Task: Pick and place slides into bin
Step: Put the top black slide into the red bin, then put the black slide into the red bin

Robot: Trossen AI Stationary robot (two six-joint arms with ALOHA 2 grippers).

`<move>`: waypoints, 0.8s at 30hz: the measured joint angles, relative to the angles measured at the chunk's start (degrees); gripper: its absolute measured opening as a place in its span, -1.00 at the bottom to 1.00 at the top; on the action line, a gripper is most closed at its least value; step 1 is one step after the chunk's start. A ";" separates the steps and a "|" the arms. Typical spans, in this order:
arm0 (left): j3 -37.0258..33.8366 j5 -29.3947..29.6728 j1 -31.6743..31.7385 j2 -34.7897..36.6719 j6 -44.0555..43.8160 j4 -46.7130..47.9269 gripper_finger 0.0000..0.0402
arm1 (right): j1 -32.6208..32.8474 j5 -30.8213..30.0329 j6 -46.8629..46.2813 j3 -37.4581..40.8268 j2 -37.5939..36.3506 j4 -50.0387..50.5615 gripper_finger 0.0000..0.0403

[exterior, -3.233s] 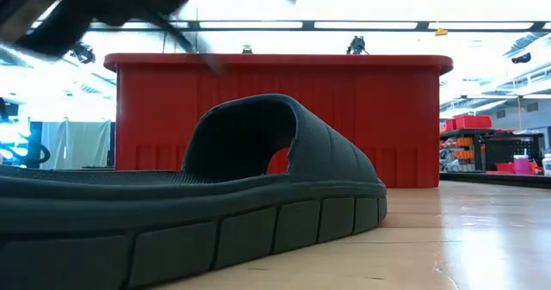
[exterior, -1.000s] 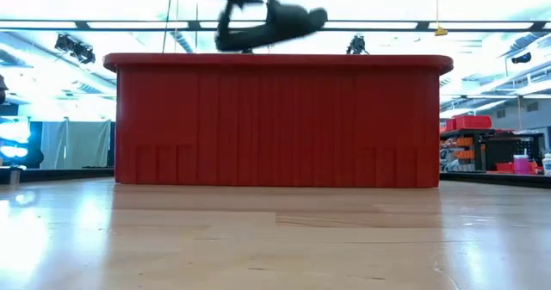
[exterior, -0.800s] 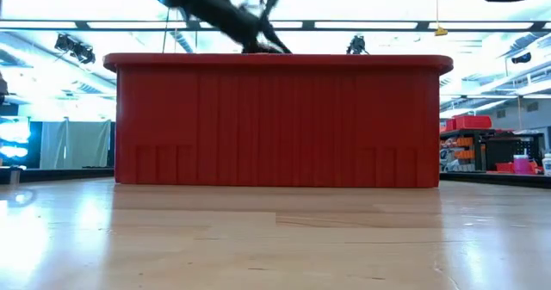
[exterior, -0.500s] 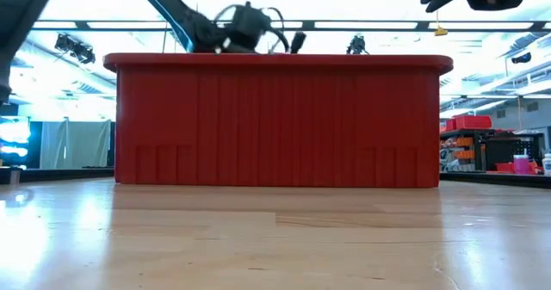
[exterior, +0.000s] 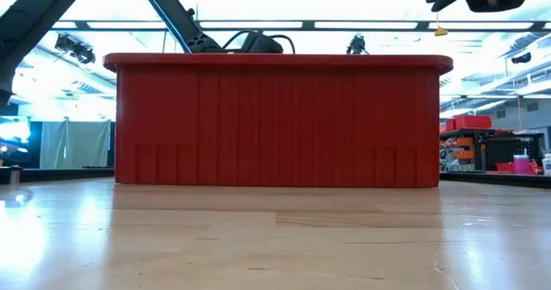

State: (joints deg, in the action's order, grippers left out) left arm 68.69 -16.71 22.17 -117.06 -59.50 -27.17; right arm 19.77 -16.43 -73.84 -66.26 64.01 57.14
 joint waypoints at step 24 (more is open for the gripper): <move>0.00 -5.00 0.14 12.74 -8.91 -10.11 0.04 | 28.71 18.84 -39.01 18.41 10.36 -30.17 -0.67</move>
State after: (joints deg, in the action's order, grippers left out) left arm 68.69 -21.71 22.31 -104.33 -68.41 -37.28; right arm 48.48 2.41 -112.85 -47.85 74.37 26.98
